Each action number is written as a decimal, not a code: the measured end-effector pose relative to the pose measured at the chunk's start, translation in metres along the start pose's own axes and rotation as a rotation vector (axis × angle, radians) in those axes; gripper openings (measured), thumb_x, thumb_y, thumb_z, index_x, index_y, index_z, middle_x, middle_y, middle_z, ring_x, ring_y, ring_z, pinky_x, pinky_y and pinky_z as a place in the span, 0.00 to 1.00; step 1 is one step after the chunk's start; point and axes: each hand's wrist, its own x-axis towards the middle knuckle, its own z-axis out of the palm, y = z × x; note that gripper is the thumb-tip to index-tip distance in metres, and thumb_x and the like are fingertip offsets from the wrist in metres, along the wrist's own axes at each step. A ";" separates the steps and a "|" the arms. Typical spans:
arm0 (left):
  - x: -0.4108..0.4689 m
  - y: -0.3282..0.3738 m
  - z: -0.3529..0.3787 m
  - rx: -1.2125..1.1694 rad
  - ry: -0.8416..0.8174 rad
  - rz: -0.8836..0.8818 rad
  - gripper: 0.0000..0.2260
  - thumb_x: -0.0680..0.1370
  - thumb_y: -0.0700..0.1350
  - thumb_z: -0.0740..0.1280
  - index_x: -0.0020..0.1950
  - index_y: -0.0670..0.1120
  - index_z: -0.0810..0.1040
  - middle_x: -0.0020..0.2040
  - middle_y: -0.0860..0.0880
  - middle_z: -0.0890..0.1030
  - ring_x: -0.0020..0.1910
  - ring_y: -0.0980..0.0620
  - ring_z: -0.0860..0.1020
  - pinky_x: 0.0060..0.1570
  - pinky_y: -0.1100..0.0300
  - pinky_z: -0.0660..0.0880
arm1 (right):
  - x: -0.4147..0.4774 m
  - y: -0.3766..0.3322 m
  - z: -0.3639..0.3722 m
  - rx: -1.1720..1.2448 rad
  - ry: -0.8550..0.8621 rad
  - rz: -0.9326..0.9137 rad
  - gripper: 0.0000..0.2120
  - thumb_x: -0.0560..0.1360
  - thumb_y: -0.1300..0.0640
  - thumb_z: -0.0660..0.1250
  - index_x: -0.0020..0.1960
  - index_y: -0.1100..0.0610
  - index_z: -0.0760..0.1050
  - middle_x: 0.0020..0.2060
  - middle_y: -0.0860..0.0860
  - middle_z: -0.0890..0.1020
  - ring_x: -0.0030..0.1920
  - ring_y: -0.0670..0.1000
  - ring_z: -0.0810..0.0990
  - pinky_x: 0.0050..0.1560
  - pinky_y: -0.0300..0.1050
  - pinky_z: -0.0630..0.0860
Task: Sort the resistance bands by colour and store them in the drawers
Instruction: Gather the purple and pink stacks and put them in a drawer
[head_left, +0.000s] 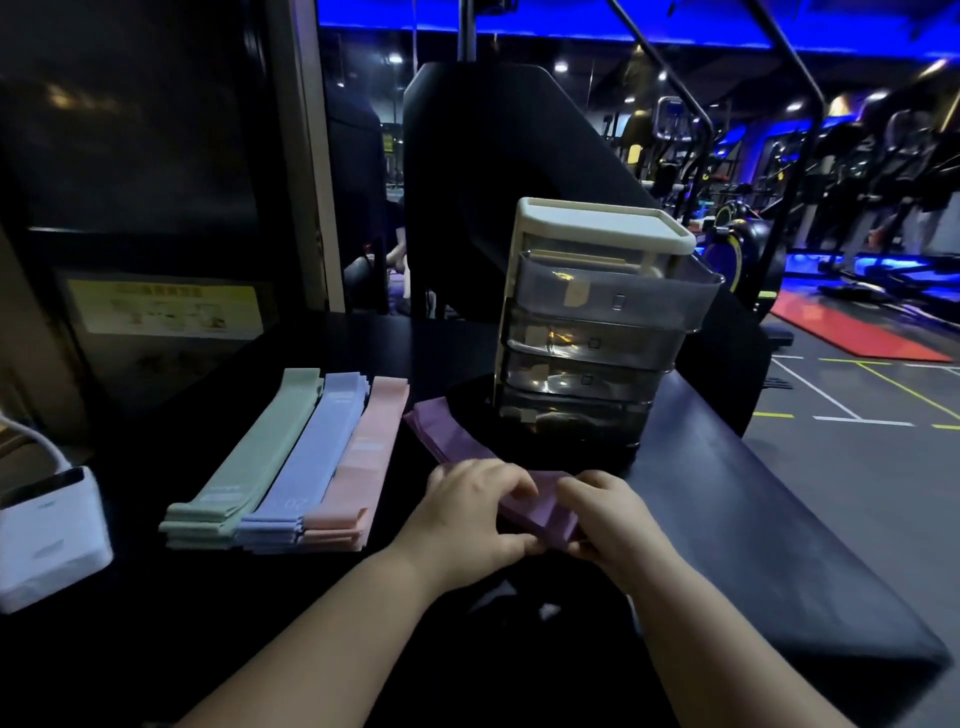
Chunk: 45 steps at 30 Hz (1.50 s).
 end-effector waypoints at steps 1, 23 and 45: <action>0.002 -0.001 0.000 -0.015 -0.029 -0.023 0.19 0.71 0.59 0.72 0.59 0.57 0.75 0.58 0.61 0.75 0.60 0.61 0.69 0.63 0.59 0.61 | 0.001 0.001 -0.007 -0.027 0.025 -0.016 0.05 0.72 0.61 0.62 0.43 0.60 0.77 0.33 0.54 0.78 0.32 0.51 0.77 0.28 0.40 0.73; 0.082 -0.010 0.009 0.053 -0.266 -0.709 0.13 0.79 0.50 0.64 0.57 0.42 0.76 0.46 0.47 0.76 0.53 0.45 0.78 0.46 0.59 0.71 | 0.040 0.053 -0.159 -0.635 0.297 -0.034 0.04 0.71 0.57 0.68 0.42 0.51 0.72 0.36 0.50 0.80 0.37 0.52 0.77 0.39 0.42 0.68; 0.047 -0.021 0.022 -0.637 -0.263 -0.614 0.07 0.78 0.44 0.70 0.43 0.43 0.76 0.35 0.48 0.77 0.30 0.56 0.74 0.26 0.69 0.70 | 0.058 0.069 -0.166 -0.309 0.492 -0.076 0.08 0.69 0.53 0.73 0.47 0.51 0.79 0.43 0.50 0.84 0.41 0.53 0.82 0.49 0.49 0.79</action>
